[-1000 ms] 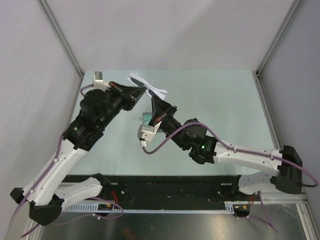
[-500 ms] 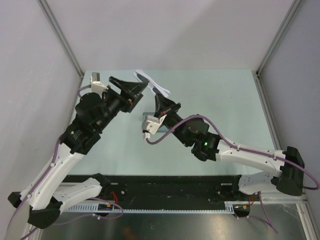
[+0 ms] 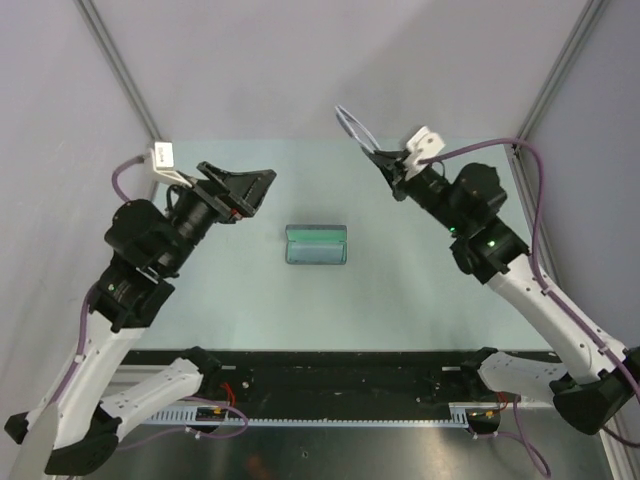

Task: Organize the sunglasses
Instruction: Place the sunglasses in the sunglasses case.

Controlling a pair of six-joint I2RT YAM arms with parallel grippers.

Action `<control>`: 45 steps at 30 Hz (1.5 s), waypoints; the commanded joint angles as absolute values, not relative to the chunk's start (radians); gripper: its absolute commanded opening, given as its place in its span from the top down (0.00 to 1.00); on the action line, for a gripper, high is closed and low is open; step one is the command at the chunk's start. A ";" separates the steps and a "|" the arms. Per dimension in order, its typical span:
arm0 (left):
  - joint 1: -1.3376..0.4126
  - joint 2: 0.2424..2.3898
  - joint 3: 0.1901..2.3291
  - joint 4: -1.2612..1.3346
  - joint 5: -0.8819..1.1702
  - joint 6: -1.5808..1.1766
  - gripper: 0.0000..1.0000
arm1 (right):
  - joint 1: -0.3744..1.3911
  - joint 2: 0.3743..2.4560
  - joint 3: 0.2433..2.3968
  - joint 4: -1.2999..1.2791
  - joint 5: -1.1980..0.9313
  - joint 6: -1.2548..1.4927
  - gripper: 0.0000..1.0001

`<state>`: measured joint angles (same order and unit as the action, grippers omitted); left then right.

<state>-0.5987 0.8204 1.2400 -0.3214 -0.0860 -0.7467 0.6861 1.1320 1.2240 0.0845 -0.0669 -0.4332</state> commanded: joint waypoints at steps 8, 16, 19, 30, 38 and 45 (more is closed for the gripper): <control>-0.324 0.991 1.342 -0.308 0.414 -0.644 0.02 | 0.453 1.115 1.270 0.040 -0.722 0.149 1.00; -0.204 1.022 1.299 -0.308 0.518 -0.647 0.02 | 0.413 1.215 1.270 0.006 -0.965 0.242 1.00; -0.143 1.014 1.275 -0.308 0.546 -0.638 0.02 | 0.408 1.262 1.270 -0.069 -1.022 0.219 1.00; -0.071 1.012 1.100 -0.307 0.683 -0.519 0.00 | 0.483 1.472 1.252 -0.222 -1.037 0.035 1.00; -0.069 1.023 0.919 -0.293 0.733 -0.440 0.01 | 0.554 1.543 1.145 -0.046 -0.911 0.032 1.00; -0.071 1.064 0.772 -0.250 0.753 -0.431 0.00 | 0.565 1.624 1.074 0.109 -0.859 0.032 1.00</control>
